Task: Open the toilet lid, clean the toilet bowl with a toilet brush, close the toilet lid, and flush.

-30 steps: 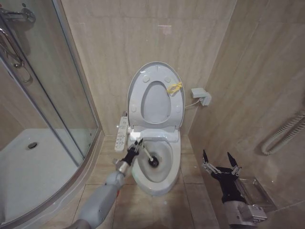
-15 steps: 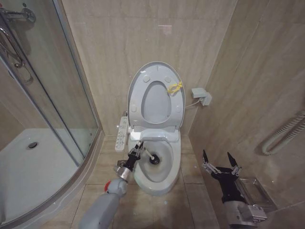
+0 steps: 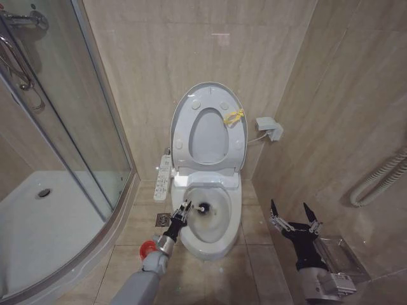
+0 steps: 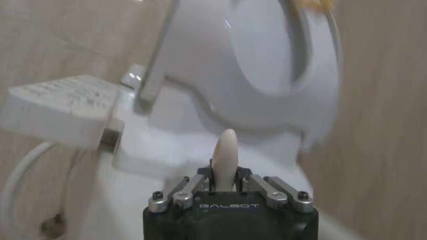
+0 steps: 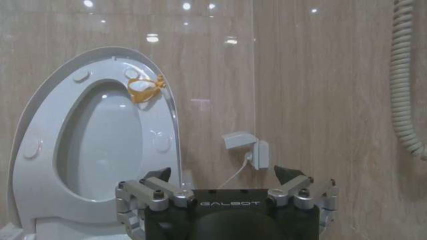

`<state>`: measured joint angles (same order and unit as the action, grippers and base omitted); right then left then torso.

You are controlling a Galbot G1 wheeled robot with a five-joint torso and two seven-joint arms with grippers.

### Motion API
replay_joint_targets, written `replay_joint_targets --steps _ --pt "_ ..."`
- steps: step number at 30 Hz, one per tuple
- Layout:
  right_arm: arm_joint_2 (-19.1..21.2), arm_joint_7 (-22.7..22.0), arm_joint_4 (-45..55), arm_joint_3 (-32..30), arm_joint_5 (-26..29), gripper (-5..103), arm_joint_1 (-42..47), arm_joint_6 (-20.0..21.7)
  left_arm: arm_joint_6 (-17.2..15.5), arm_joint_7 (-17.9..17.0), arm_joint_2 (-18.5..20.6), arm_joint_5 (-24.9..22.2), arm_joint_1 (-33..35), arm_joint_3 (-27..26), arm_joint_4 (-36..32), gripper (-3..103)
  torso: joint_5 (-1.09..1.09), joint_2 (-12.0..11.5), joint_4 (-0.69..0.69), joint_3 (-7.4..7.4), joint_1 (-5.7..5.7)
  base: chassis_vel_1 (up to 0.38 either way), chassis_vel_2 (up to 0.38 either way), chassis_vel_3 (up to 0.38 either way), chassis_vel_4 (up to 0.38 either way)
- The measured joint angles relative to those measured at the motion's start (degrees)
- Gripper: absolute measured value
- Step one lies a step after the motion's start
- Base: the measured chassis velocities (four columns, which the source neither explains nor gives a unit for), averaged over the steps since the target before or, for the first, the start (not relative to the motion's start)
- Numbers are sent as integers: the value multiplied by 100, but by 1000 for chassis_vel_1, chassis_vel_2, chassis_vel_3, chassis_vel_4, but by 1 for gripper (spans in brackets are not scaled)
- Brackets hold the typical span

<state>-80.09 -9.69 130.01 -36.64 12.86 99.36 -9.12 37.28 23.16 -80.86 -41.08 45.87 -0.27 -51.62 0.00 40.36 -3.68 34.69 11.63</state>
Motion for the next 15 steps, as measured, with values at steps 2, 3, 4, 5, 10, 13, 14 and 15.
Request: replay_joint_targets --steps 2,3,4,5,10,13,14,15 --pt "0 0 0 0 0 100 0 0 -33 2 0 -138 3 23 -65 21 1 0 0 0 0 0 0 0 0" --pt "0 0 0 0 0 100 0 0 -93 10 -1 -352 8 57 -177 21 1 0 0 0 0 0 0 0 0" --pt "0 0 0 0 0 100 0 0 -206 41 -7 -732 23 87 -368 21 1 0 0 0 0 0 0 0 0" --pt "0 0 0 0 0 100 0 0 -330 122 -41 -1219 48 95 -584 21 1 0 0 0 0 0 0 0 0" --pt "0 0 0 0 0 100 0 0 -245 390 -176 -1029 125 -2 -172 21 2 0 6 -1 -1 0 0 0 0" --pt "0 0 0 0 0 100 0 0 1 420 -242 -116 134 -203 215 21 4 1 8 -1 -1 0 0 0 0" --pt "0 0 0 0 0 100 0 0 113 384 -267 309 148 -285 339 21 2 1 7 -1 -1 0 0 0 0" --pt "0 0 0 0 0 100 0 0 195 323 -271 602 156 -336 387 21 0 1 5 -1 -1 0 0 0 0"
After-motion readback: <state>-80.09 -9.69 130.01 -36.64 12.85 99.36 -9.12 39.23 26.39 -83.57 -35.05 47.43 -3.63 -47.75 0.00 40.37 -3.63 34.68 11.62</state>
